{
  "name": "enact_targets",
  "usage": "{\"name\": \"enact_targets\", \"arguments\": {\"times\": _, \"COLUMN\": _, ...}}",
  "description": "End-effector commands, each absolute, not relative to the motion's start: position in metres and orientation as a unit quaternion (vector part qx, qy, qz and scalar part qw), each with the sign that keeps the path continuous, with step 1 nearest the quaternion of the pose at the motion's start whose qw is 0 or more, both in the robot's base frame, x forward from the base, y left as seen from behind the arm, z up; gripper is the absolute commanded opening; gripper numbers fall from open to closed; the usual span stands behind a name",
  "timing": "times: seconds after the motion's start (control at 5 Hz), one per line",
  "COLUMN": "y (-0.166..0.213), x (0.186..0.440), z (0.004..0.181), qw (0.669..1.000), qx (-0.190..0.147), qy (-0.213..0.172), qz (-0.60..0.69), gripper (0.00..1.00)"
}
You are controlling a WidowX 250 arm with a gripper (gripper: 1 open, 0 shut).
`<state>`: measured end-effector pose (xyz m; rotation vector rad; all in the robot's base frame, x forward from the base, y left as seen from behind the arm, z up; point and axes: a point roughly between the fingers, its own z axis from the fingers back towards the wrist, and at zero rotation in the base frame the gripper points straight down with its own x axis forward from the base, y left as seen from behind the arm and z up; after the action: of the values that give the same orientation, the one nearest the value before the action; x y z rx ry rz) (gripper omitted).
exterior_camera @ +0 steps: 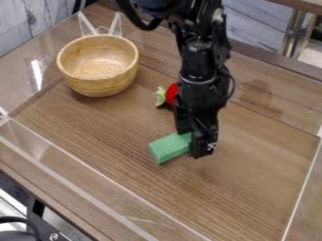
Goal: Put the green stick in the brown bowl
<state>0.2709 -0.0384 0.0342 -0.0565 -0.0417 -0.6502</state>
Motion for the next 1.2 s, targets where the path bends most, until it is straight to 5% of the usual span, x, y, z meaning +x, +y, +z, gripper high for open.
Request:
{"name": "enact_targets", "arguments": {"times": 0.0, "y": -0.036, "x": 0.271, "z": 0.034, "qw": 0.944, "qx": -0.027, "qy": -0.035, "qz": -0.326, "gripper": 1.0}}
{"name": "enact_targets", "arguments": {"times": 0.4, "y": -0.04, "x": 0.27, "z": 0.024, "qw": 0.933, "qx": -0.035, "qy": -0.032, "qz": -0.356, "gripper": 1.0}}
{"name": "enact_targets", "arguments": {"times": 0.6, "y": -0.037, "x": 0.269, "z": 0.027, "qw": 0.937, "qx": -0.04, "qy": -0.03, "qz": -0.345, "gripper": 0.0}}
{"name": "enact_targets", "arguments": {"times": 1.0, "y": -0.029, "x": 0.277, "z": 0.029, "qw": 0.949, "qx": -0.054, "qy": -0.032, "qz": -0.308, "gripper": 0.0}}
